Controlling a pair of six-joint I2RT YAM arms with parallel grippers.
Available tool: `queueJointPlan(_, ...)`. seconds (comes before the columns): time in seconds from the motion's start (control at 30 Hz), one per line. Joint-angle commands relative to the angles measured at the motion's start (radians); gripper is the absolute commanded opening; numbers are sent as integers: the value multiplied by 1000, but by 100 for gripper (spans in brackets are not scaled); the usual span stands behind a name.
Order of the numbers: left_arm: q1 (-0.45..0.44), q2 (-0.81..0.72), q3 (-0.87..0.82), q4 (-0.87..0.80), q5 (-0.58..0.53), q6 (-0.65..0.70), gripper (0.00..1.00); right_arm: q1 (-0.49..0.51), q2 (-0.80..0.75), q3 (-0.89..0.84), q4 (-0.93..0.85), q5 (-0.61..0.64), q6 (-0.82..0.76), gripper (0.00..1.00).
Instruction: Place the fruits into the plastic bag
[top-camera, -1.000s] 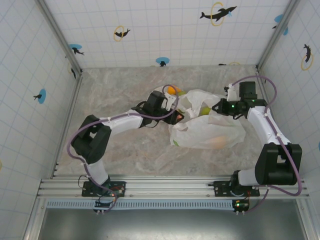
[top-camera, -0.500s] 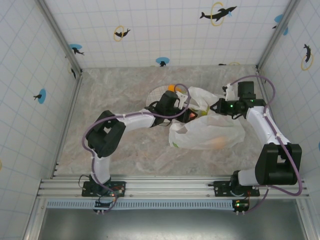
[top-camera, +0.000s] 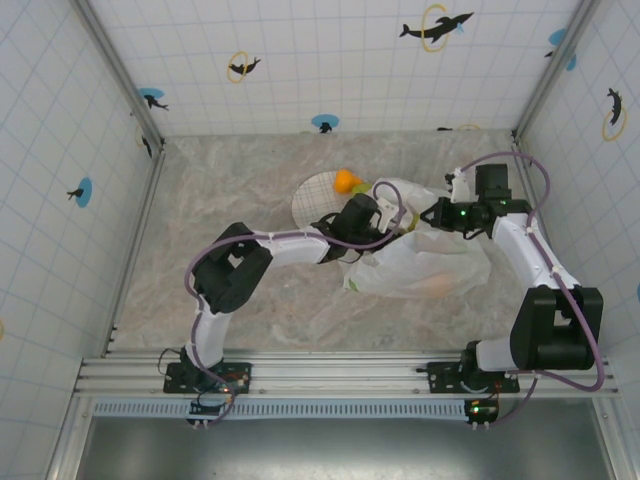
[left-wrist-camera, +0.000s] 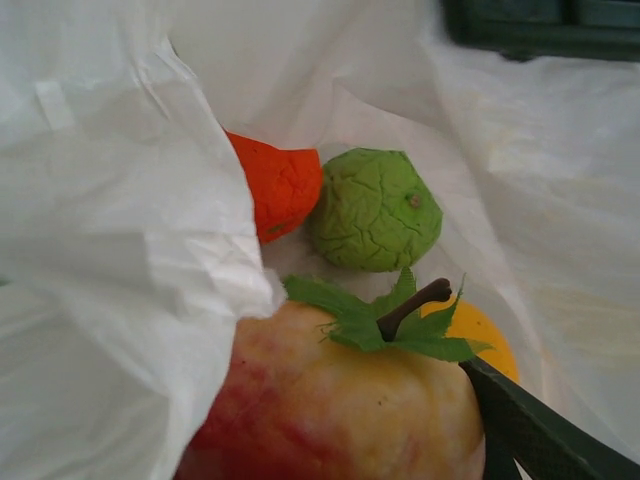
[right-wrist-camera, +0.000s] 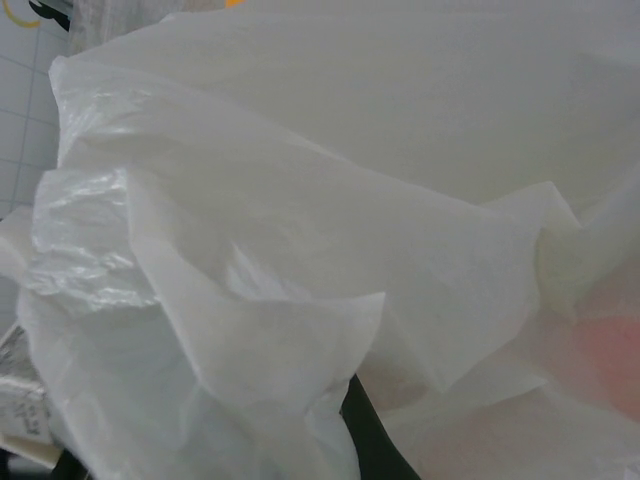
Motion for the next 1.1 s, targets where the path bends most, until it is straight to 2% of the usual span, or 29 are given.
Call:
queueJointPlan(0.0, 2, 25, 47, -44, 12, 17, 71, -6, -12, -16, 17, -8, 1, 0)
queueJointPlan(0.7, 17, -33, 32, -101, -59, 75, 79, -14, -14, -30, 19, -4, 0, 0)
queueJointPlan(1.07, 79, -274, -137, -106, -109, 108, 83, -24, -18, -20, 6, 0, -10, 0)
